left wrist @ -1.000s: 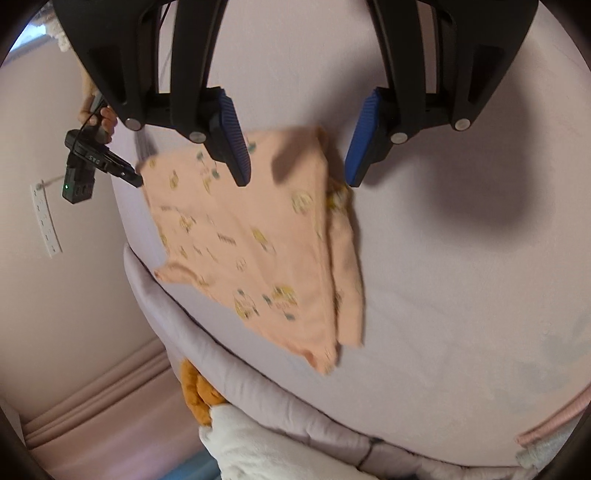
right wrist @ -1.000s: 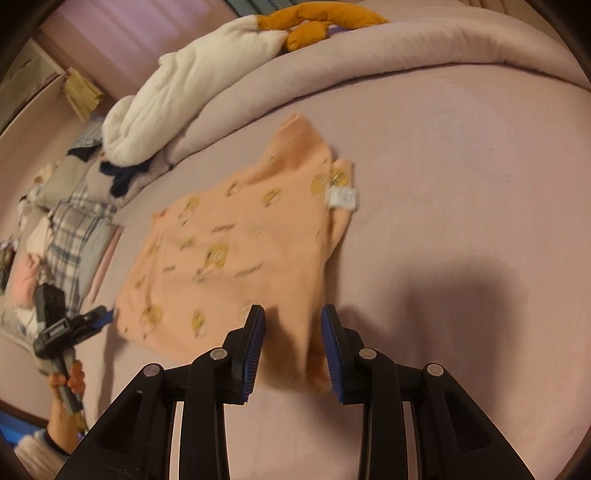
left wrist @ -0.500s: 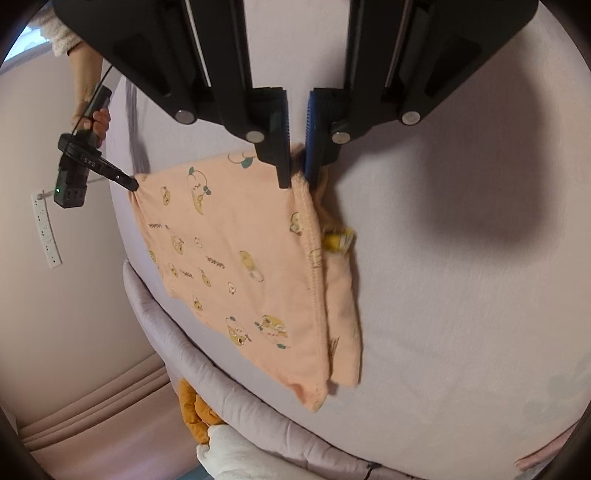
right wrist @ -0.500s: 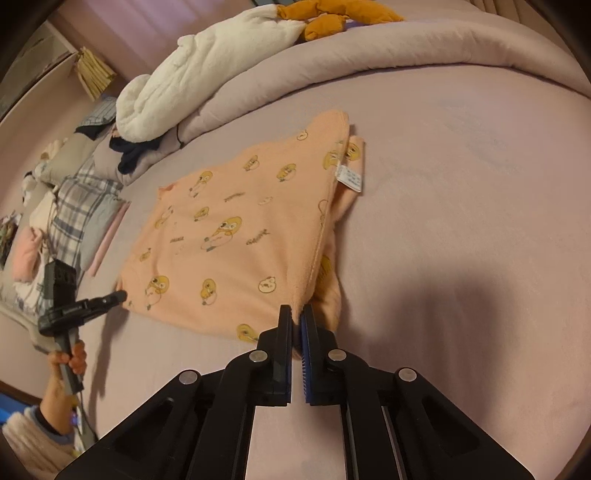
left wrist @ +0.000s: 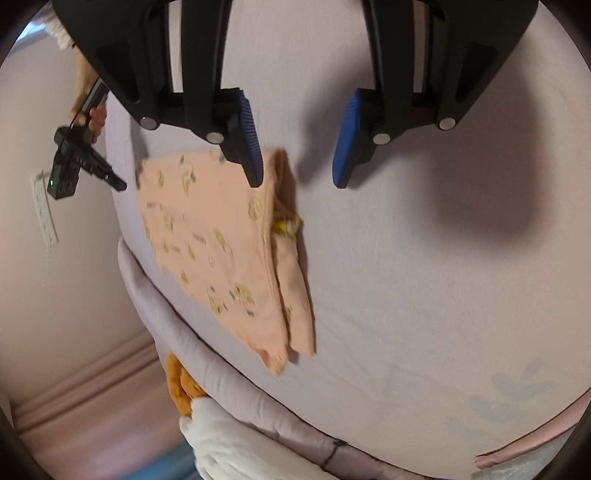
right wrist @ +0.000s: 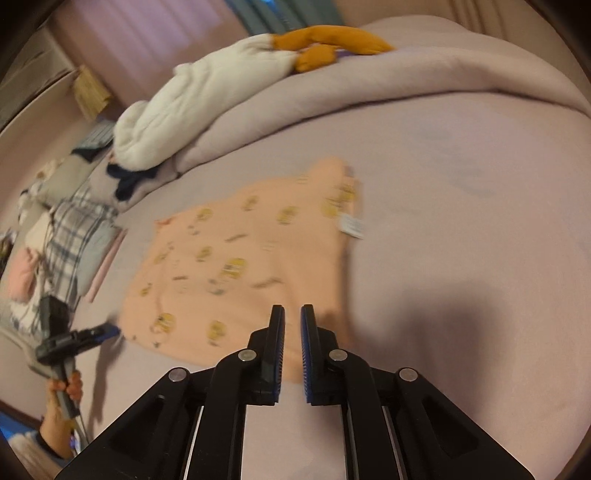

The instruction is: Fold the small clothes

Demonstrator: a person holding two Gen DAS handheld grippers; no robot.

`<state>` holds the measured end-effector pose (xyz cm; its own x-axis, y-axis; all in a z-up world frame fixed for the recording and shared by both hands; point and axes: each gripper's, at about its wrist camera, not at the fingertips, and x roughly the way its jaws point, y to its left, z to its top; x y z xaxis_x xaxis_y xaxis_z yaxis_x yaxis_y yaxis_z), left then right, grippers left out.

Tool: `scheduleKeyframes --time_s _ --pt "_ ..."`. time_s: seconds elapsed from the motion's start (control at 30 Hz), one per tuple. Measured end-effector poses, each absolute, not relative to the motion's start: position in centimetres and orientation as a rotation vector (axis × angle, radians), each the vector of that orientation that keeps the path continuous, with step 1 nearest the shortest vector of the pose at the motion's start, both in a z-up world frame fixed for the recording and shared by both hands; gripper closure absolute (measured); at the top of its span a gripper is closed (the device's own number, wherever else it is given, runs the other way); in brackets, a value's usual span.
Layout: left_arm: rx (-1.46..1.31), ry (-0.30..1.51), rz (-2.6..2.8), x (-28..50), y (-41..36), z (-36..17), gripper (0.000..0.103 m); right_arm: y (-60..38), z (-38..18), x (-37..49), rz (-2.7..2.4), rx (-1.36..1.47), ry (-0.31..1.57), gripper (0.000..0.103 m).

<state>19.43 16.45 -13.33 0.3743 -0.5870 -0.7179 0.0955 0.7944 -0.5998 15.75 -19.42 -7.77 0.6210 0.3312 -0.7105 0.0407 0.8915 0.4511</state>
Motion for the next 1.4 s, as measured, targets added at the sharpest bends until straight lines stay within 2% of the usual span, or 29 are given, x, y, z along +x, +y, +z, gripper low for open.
scheduleKeyframes --time_s 0.1,0.13,0.17,0.27,0.37,0.5,0.57,0.6,0.67,0.73,0.93,1.23,1.4 --pt "-0.56 1.112 -0.456 21.2 15.7 -14.0 0.06 -16.6 -7.8 18.3 0.226 0.435 0.91 0.075" --pt "-0.575 1.116 -0.453 21.6 15.5 -14.1 0.053 -15.5 -7.8 19.2 0.237 0.425 0.915 0.07" --pt "-0.595 1.118 -0.459 22.4 15.3 -14.4 0.048 -14.8 -8.0 19.8 0.244 0.417 0.92 0.07" --pt "-0.632 1.115 -0.469 24.2 14.6 -14.5 0.043 -12.3 -8.2 22.4 0.245 0.367 0.935 0.07" --pt "-0.644 1.107 -0.473 25.8 13.6 -14.5 0.043 -10.4 -8.4 25.5 0.232 0.328 0.931 0.07" --pt "-0.613 1.109 -0.473 27.4 12.3 -14.4 0.048 -8.9 -8.7 28.3 0.208 0.299 0.94 0.073" --pt "-0.591 1.125 -0.453 28.1 11.9 -14.6 0.07 -8.4 -8.9 29.5 0.199 0.284 0.936 0.078" --pt "-0.59 1.134 -0.447 28.4 11.8 -15.0 0.074 -8.1 -9.1 30.1 0.194 0.273 0.937 0.079" --pt "-0.594 1.143 -0.437 28.9 11.7 -15.3 0.082 -7.7 -9.8 30.9 0.182 0.257 0.96 0.087" --pt "-0.585 1.146 -0.432 29.0 11.7 -15.4 0.086 -7.3 -11.0 31.4 0.16 0.224 1.008 0.09" --pt "-0.548 1.151 -0.424 29.1 11.5 -15.1 0.087 -7.3 -9.4 28.5 0.185 0.198 1.008 0.091" --pt "-0.54 1.16 -0.402 29.3 10.8 -14.5 0.089 -6.3 -9.7 17.0 0.298 0.073 1.049 0.091" --pt "-0.481 1.117 -0.422 28.8 9.3 -11.7 0.09 -8.4 -8.9 15.0 0.364 0.176 1.094 0.091"
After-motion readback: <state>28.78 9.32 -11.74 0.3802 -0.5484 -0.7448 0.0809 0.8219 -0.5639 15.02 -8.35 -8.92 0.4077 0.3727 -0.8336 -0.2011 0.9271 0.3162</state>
